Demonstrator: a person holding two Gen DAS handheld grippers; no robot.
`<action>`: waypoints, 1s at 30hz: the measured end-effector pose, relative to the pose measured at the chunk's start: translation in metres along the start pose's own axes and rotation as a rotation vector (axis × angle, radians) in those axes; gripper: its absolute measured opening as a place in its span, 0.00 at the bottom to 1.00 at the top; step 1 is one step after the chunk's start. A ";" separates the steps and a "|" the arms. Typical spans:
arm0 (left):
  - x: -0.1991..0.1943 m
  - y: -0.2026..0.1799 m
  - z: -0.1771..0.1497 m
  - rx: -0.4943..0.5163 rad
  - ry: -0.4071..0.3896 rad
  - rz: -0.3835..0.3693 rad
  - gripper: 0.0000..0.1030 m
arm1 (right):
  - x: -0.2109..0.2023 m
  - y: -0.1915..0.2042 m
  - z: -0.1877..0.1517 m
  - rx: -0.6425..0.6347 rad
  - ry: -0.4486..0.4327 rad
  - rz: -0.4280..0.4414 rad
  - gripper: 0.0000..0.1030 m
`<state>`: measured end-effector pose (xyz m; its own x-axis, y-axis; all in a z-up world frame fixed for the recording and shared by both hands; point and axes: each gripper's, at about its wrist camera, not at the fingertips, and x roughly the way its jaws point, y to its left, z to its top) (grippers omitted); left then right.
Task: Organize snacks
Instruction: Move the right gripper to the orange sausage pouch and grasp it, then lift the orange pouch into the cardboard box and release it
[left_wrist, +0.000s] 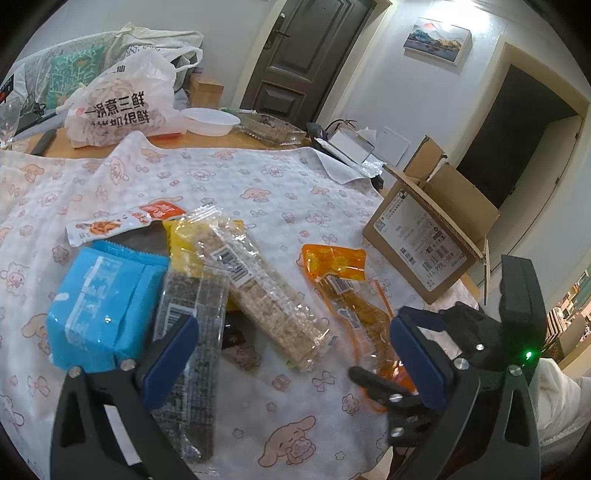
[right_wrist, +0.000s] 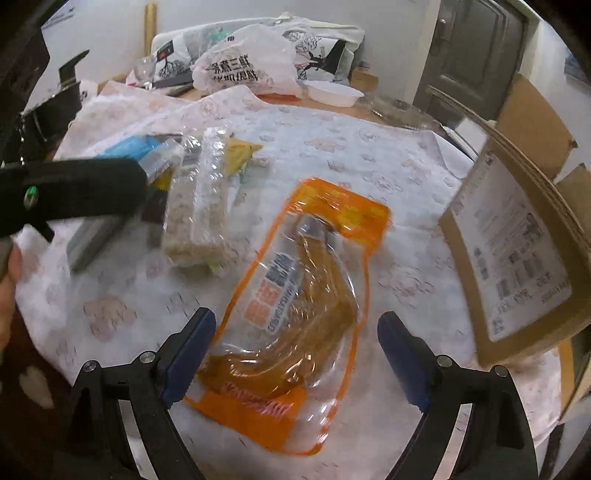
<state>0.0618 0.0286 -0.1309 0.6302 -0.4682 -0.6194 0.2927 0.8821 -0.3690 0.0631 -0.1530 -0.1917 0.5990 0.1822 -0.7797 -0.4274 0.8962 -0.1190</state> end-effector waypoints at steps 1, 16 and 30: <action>0.000 0.000 0.000 -0.002 0.000 0.000 0.99 | -0.001 -0.004 -0.002 0.002 0.009 -0.004 0.85; 0.008 -0.001 0.002 -0.023 0.022 -0.028 0.99 | 0.003 -0.021 0.000 0.077 0.019 0.075 0.64; -0.003 -0.019 0.010 -0.007 0.030 -0.090 0.99 | -0.034 -0.015 0.013 0.032 -0.079 0.158 0.53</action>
<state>0.0620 0.0139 -0.1150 0.5799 -0.5471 -0.6037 0.3424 0.8360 -0.4288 0.0579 -0.1674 -0.1561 0.5781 0.3518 -0.7362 -0.4992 0.8662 0.0219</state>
